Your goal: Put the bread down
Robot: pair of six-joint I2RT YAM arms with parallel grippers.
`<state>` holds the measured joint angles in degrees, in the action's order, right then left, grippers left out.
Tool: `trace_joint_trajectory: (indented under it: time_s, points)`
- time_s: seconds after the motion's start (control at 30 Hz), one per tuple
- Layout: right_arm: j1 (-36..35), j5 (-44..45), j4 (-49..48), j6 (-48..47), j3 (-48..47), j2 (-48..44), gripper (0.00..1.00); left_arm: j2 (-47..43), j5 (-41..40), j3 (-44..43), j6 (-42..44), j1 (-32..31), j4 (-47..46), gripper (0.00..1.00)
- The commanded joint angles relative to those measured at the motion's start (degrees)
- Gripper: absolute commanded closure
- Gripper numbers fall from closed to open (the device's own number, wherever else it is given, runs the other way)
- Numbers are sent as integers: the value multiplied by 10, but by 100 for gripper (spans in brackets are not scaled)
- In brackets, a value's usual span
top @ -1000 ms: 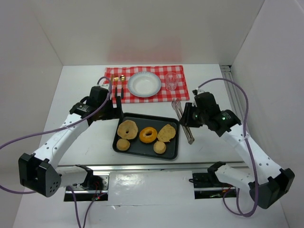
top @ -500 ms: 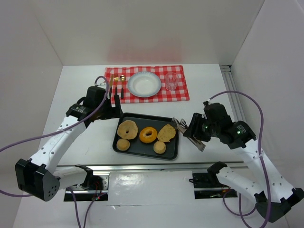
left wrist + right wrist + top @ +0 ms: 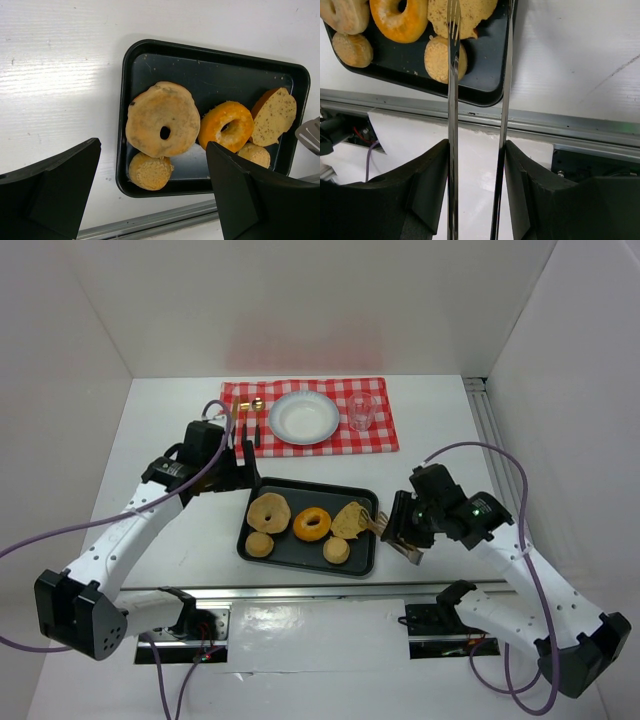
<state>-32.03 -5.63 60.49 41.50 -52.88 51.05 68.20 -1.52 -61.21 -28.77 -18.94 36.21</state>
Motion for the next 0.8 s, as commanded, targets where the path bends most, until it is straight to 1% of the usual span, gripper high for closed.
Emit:
trace_joint_trajectory:
  time_s: [0.0,0.07,0.3,0.37,0.43,0.67,0.77]
  points:
    - [-7,-6,-42,8,4,3,47,2,11,-7,-8,3,-18,0]
    - [-13,-19,-55,8,16,13,47,2,11,-7,-8,3,-18,0]
    - [-19,-13,-60,8,22,26,47,8,11,-1,-8,3,-24,0]
    - [-19,-13,-65,8,28,31,43,13,11,-1,-8,3,-24,0]
    - [-19,-13,-71,13,28,31,42,13,16,-1,-8,3,-30,0]
    - [-19,-18,-92,13,38,47,42,13,16,4,-8,3,-30,0]
    - [-19,-24,-117,13,52,52,42,13,11,9,-8,3,-30,0]
